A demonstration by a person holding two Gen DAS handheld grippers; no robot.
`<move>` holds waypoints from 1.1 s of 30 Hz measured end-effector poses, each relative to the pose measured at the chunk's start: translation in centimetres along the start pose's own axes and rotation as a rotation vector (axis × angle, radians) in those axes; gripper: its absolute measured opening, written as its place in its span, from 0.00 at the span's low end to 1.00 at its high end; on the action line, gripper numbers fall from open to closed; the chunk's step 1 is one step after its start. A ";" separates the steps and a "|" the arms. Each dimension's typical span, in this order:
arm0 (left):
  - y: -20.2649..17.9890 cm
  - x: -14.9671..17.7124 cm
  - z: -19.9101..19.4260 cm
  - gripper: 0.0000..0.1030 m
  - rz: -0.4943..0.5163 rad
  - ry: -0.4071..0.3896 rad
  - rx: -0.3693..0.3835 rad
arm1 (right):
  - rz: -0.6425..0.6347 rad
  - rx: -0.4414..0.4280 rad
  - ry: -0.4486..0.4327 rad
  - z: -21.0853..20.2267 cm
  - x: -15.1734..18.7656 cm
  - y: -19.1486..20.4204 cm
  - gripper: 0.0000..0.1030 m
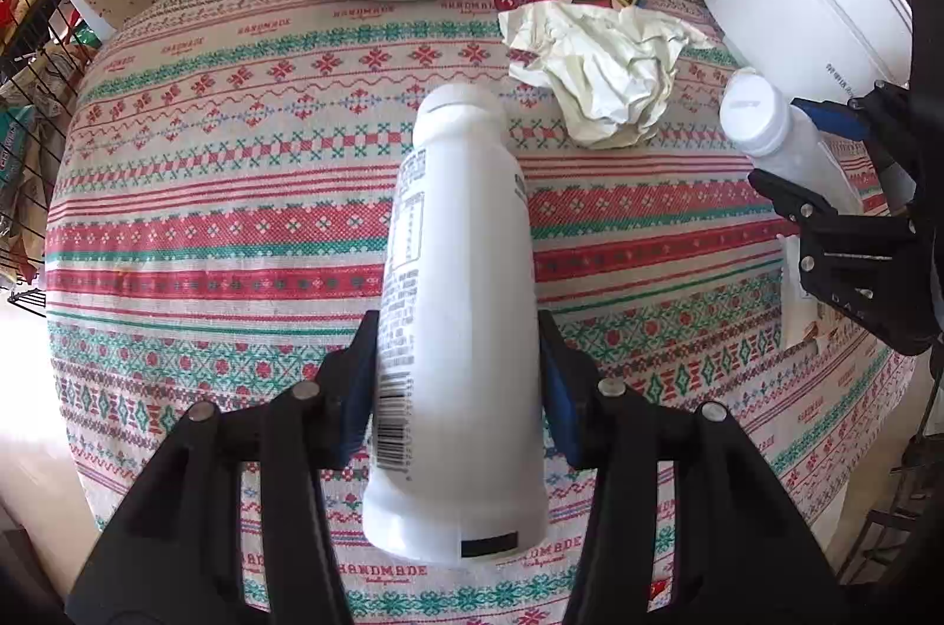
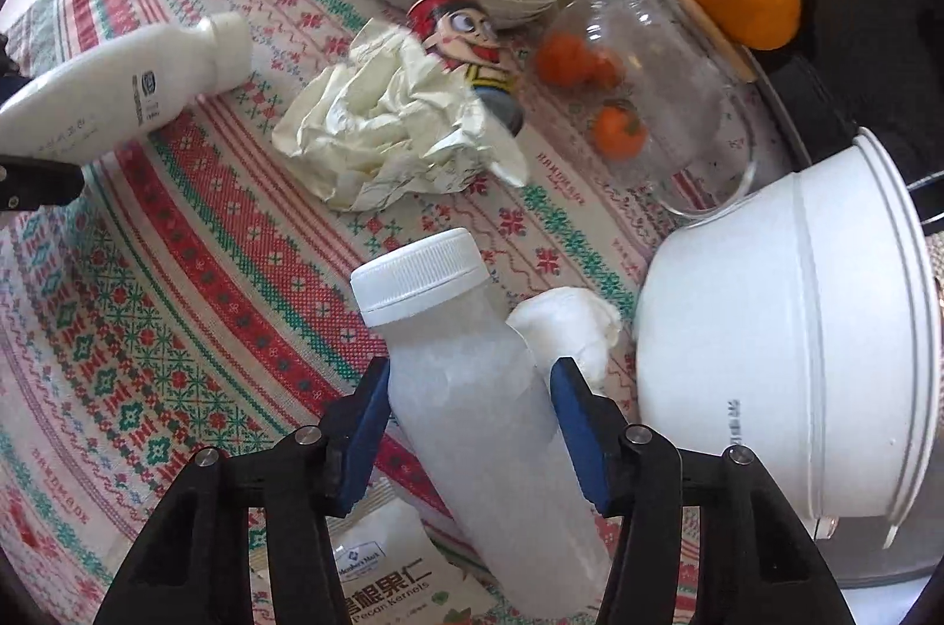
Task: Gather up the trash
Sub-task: 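Grasp the tall white bottle with the left gripper while the right grasps the small white bottle, then carry both white bottles over the white bin and open both grippers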
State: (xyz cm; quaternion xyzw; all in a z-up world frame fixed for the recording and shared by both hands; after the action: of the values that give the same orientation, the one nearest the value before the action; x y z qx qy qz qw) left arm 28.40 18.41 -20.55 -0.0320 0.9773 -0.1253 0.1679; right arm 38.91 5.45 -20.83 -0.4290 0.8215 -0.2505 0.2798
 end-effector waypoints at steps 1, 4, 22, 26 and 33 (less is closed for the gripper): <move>-0.3 -0.1 -0.6 0.49 0.001 -0.010 0.003 | 0.023 0.005 -0.011 -0.8 -0.1 -0.8 0.53; -1.3 -0.1 -2.3 0.49 0.007 -0.041 0.011 | 0.075 0.031 -0.051 -3.4 -0.3 -3.1 0.52; -11.6 6.2 -11.1 0.49 0.166 -0.169 0.066 | 0.413 -0.068 -0.188 -20.3 10.6 -8.4 0.52; -14.6 8.6 -11.9 0.49 0.235 -0.179 0.082 | 0.471 -0.077 -0.216 -22.6 14.4 -8.6 0.52; -18.8 12.5 -12.5 0.49 0.329 -0.175 0.131 | 0.563 -0.105 -0.234 -25.0 20.7 -8.4 0.52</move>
State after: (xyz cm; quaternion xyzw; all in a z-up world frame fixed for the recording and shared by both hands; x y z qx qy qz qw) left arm 12.83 1.89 -8.40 0.1282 0.9408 -0.1561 0.2722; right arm 16.93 -12.02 -2.47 -0.2245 0.8821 -0.0694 0.4083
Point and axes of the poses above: each gripper's, at about its wrist camera, not at the fingertips, and z roughly the way its jaws point, y to its left, x to its underside, the point moved 7 cm from there along z, roughly the way its jaws point, and after that the axes turned 11 degrees about x, right-handed, at the moved point
